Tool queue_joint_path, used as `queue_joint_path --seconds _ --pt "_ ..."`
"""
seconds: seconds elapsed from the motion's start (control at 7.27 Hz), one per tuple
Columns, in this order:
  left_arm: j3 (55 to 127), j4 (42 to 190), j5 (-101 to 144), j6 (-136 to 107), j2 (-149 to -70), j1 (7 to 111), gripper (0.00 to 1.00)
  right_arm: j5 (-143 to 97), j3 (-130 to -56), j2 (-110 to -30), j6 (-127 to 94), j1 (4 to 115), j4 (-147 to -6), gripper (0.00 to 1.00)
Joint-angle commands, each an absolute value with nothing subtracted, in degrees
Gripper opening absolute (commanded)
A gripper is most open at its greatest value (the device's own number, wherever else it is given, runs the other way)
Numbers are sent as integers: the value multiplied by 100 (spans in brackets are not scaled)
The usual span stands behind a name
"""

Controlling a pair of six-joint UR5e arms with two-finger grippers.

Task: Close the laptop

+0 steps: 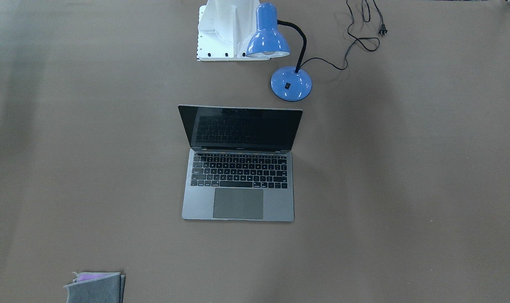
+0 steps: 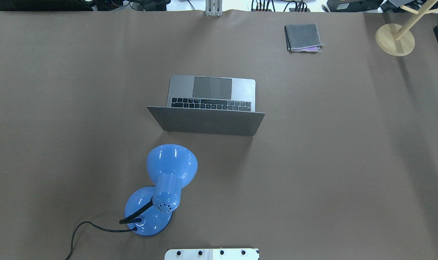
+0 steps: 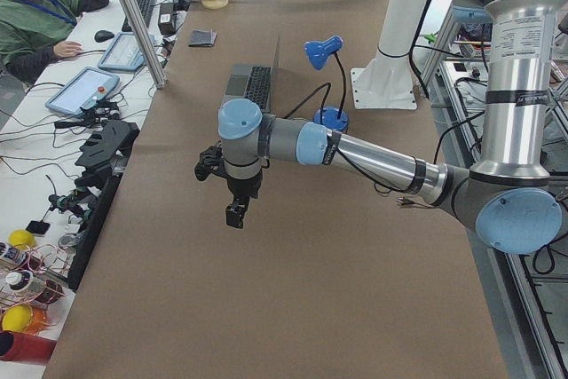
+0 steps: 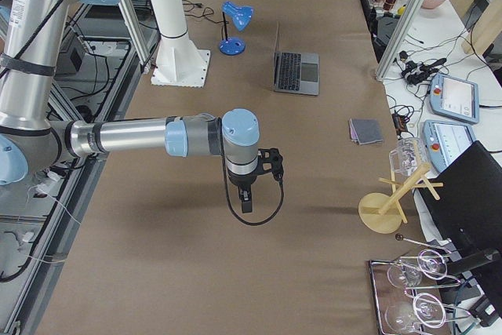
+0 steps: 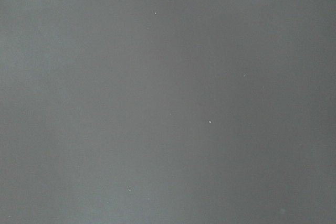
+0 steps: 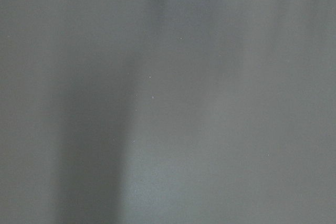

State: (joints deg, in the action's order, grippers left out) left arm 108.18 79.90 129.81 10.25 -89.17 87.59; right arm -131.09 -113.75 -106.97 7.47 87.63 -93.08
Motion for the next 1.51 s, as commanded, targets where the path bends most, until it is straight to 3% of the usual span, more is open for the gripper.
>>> queue_joint_path --seconds 0.0,0.69,1.1,1.38 --pt "10854 7989 12973 1028 -8921 8754 98 -13104 -11382 -10688 756 8763 -9308 100" --pt "11013 8146 12999 984 -9175 8754 98 -13183 -11611 -10424 712 8851 -9316 100" --pt "10434 10277 13043 984 -9036 8754 98 -13236 -11602 -10477 730 8851 -9308 100" --pt "10380 10353 13585 810 -9087 8754 99 -13236 -11636 -10354 712 8851 -9308 100"
